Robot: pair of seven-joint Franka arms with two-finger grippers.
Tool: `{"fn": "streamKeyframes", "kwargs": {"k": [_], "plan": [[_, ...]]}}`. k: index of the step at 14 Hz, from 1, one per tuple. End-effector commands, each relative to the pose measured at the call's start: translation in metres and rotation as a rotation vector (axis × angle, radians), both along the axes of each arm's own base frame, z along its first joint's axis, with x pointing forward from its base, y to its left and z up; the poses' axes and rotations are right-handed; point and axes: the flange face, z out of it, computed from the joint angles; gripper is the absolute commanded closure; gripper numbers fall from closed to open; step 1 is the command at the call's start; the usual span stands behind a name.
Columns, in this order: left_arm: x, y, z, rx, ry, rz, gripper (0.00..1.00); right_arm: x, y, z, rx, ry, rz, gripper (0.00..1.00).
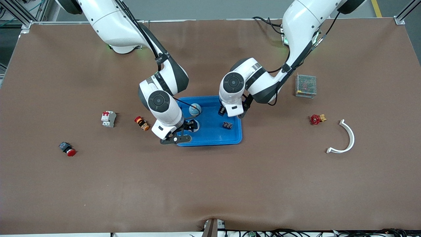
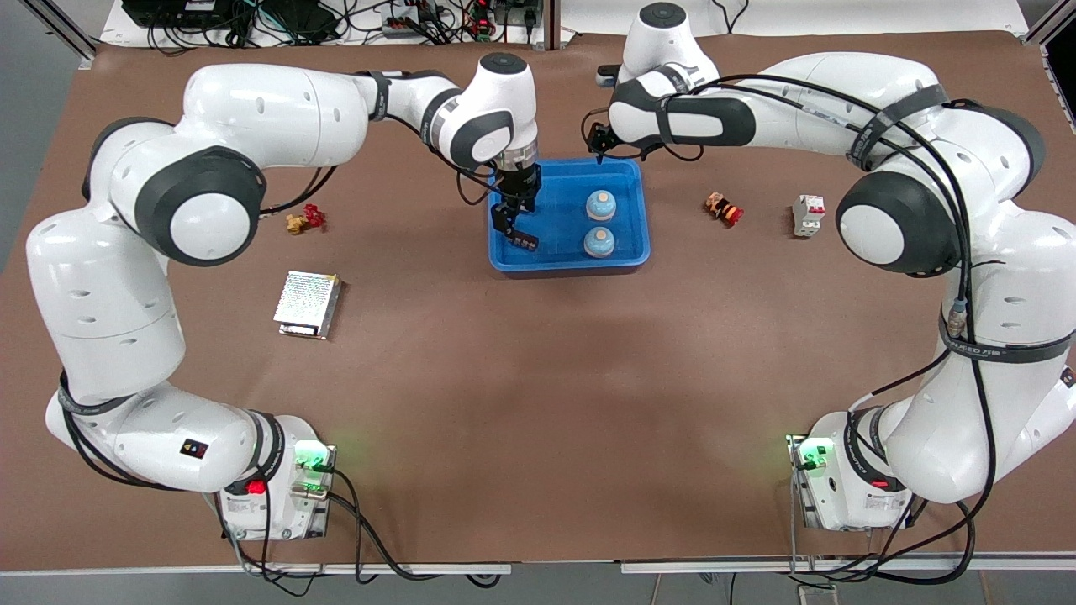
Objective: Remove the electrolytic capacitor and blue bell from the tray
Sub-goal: 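Grasp the blue bell with the right gripper while the left gripper grasps a capacitor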
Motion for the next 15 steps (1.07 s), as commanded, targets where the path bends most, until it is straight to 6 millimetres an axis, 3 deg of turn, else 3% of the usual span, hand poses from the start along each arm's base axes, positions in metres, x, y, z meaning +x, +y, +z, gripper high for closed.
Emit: {"fn": "streamKeyframes", "kwargs": {"k": [1, 7, 12, 15], "plan": [[-0.004, -0.002, -0.015, 0.017, -0.027, 0.048, 0.18, -0.001, 0.006, -0.007, -0.007, -0.014, -0.002, 0.00], [-0.007, 0.003, -0.031, 0.024, -0.010, 0.080, 0.26, -0.019, 0.024, -0.020, -0.016, 0.003, 0.032, 0.00], [0.000, 0.005, -0.039, -0.002, -0.035, 0.102, 0.28, -0.034, 0.024, -0.040, -0.023, 0.012, 0.042, 0.00], [-0.005, 0.007, -0.048, 0.011, -0.025, 0.093, 0.38, -0.043, 0.031, -0.046, -0.016, 0.000, 0.050, 0.00]]}}
